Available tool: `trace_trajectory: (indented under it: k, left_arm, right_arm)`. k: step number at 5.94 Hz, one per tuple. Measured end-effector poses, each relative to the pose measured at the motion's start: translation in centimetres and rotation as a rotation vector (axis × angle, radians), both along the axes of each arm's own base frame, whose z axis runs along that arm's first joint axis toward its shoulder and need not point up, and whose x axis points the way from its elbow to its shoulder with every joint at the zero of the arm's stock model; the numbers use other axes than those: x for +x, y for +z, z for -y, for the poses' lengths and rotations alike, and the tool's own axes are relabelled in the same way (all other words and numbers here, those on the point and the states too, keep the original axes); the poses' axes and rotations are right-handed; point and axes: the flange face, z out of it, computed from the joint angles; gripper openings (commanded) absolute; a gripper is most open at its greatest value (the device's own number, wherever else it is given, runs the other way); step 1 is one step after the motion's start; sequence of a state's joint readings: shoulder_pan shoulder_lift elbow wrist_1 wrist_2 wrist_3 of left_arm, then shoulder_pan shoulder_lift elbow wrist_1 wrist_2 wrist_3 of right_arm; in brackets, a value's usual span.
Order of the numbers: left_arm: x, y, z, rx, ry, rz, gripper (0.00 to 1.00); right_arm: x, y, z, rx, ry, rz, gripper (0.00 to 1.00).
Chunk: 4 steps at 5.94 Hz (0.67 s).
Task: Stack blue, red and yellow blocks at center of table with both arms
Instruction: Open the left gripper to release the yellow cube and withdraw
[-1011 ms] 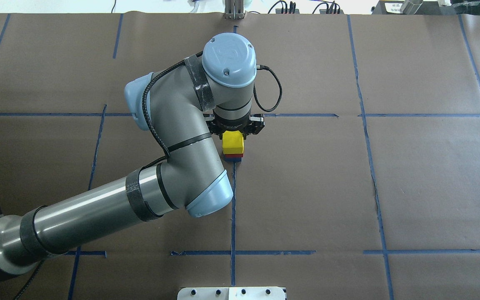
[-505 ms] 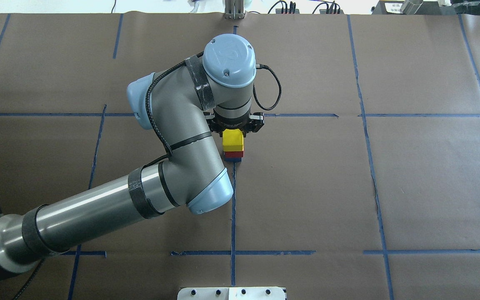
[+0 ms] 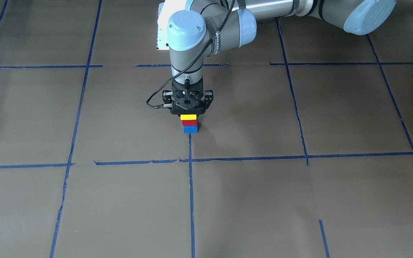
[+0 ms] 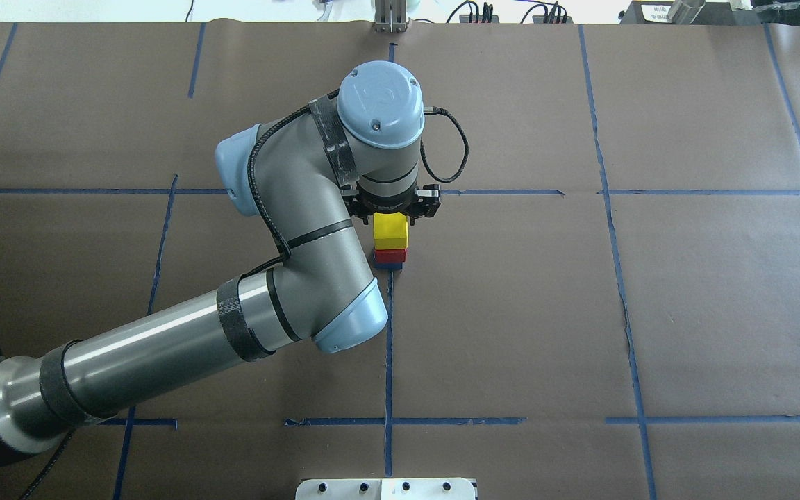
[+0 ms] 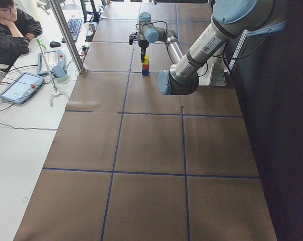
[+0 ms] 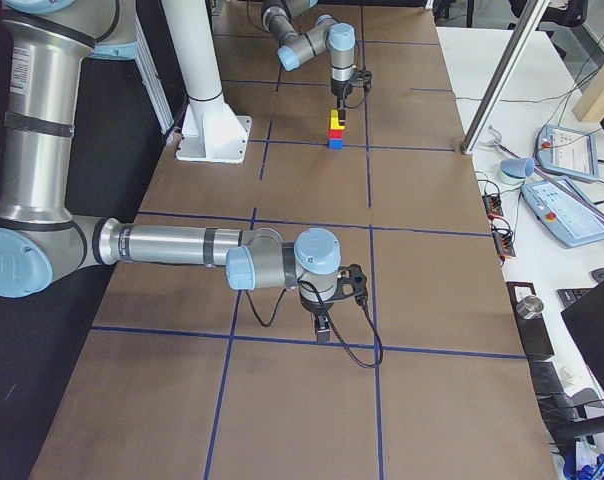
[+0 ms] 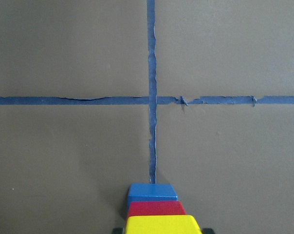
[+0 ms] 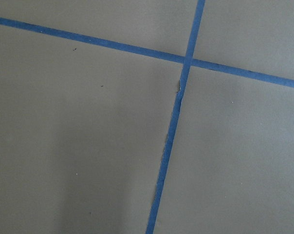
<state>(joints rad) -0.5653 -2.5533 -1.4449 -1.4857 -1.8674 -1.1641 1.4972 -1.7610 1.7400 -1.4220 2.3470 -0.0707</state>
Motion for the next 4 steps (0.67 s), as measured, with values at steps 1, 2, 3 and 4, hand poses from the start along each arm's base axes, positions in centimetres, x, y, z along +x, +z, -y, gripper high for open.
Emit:
trace_trajectory:
  k: [1,2,3,4]
  left_arm:
    - [-0.4,-0.1,0.3,0.009,-0.007,0.002,1.00]
    - [-1.5,-0.6,1.0,0.023,-0.012,-0.005,1.00]
    - [-3.4,-1.0,1.9,0.034,-0.003,-0.016,1.00]
    - [-6.3,-1.0,3.0,0.049,0.033,-0.009,1.00]
  right_arm:
    - [0.0,0.0,0.0,0.000,0.000,0.000,1.00]
    - [0.0,0.0,0.0,0.000,0.000,0.000,1.00]
    - [0.0,0.1,0.0,-0.001,0.000,0.000,1.00]
    - [0.0,0.1,0.0,-0.002,0.000,-0.001,1.00]
